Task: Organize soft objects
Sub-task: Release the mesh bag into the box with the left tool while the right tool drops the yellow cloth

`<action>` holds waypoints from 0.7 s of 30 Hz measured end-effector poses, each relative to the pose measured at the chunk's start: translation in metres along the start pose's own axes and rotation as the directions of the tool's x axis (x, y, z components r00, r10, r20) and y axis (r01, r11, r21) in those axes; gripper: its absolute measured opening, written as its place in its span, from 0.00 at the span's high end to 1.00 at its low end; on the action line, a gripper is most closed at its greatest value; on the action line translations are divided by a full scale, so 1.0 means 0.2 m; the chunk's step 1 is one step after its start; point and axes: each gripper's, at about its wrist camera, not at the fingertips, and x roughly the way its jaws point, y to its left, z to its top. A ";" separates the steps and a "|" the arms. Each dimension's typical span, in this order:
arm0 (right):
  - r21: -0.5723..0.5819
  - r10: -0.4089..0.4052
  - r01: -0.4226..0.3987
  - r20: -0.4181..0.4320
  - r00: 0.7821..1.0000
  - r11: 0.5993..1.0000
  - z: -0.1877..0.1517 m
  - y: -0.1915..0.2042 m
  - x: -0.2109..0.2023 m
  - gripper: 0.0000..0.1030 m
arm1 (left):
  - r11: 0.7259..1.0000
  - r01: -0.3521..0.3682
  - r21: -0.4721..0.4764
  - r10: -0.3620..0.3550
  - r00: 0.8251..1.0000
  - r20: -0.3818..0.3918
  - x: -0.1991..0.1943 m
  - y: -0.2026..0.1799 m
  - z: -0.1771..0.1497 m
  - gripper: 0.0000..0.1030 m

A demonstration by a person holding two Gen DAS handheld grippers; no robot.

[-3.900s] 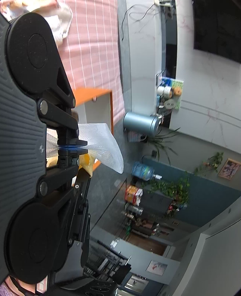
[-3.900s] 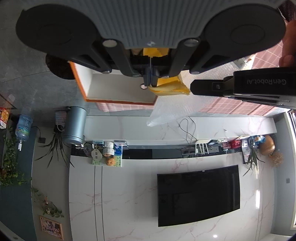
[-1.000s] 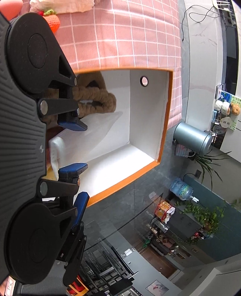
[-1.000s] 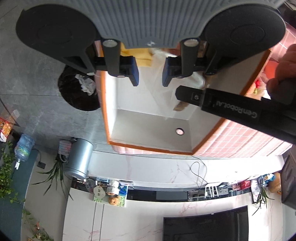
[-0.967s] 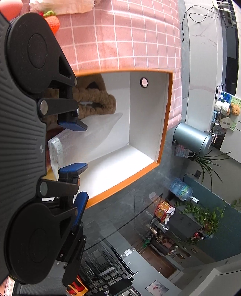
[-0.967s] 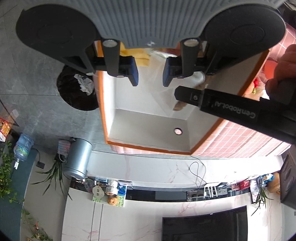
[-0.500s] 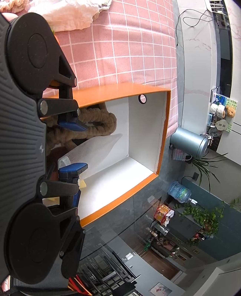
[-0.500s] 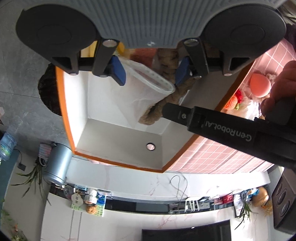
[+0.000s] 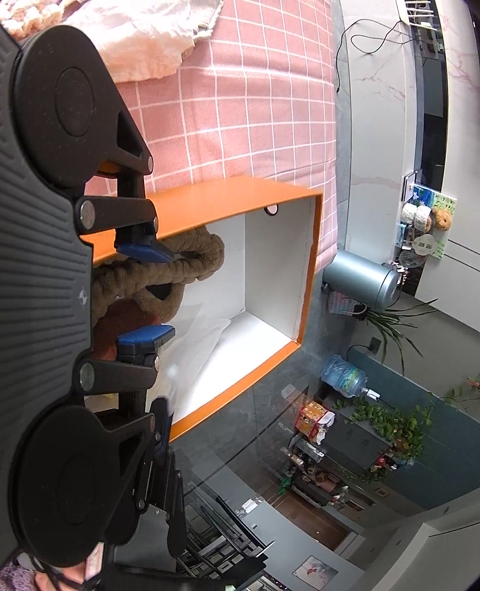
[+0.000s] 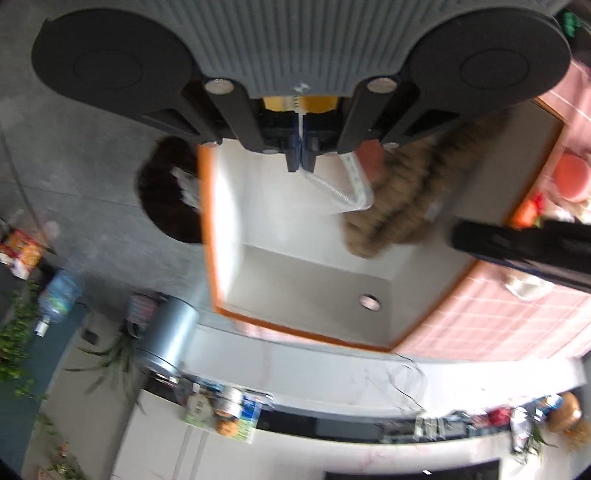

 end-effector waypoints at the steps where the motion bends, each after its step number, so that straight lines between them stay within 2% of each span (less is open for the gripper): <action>1: 0.002 -0.022 0.022 -0.018 1.000 1.000 -0.01 -0.02 0.00 1.00 | 1.000 0.001 -0.003 -0.001 1.000 0.003 -0.02 0.00 0.00 0.59; 5: -0.021 -0.044 0.042 -0.106 0.993 0.999 -0.07 -0.07 0.05 1.00 | 1.000 -0.002 -0.001 0.002 1.000 0.014 -0.07 0.01 -0.02 0.59; 8: -0.054 -0.033 0.024 -0.162 0.986 0.998 -0.11 -0.06 0.08 1.00 | 1.000 -0.013 -0.003 0.013 1.000 0.018 -0.11 0.02 -0.03 0.59; 10: -0.084 -0.041 0.027 -0.163 0.986 0.996 -0.12 -0.05 0.08 1.00 | 1.000 -0.023 -0.008 0.023 1.000 0.021 -0.13 0.03 -0.04 0.59; 13: -0.057 -0.019 0.009 -0.172 0.985 0.998 -0.10 -0.05 0.06 0.97 | 0.999 -0.034 -0.009 0.034 0.999 0.027 -0.16 0.04 -0.05 0.59; 15: -0.068 -0.038 0.027 -0.171 0.984 0.997 -0.11 -0.03 0.05 0.90 | 0.999 -0.039 -0.007 0.039 0.999 0.032 -0.19 0.05 -0.07 0.59; 17: -0.069 -0.050 0.039 -0.169 0.984 0.997 -0.10 -0.01 0.02 0.70 | 0.999 -0.043 -0.009 0.044 0.998 0.039 -0.22 0.05 -0.09 0.59; 19: -0.064 -0.064 0.055 -0.150 0.987 0.996 -0.11 -0.01 -0.01 0.64 | 0.999 -0.046 -0.015 0.046 0.998 0.048 -0.25 0.06 -0.10 0.59; 21: -0.061 -0.074 0.066 -0.136 0.988 0.996 -0.10 -0.01 -0.06 0.63 | 0.998 -0.052 -0.020 0.053 0.997 0.057 -0.29 0.09 -0.13 0.59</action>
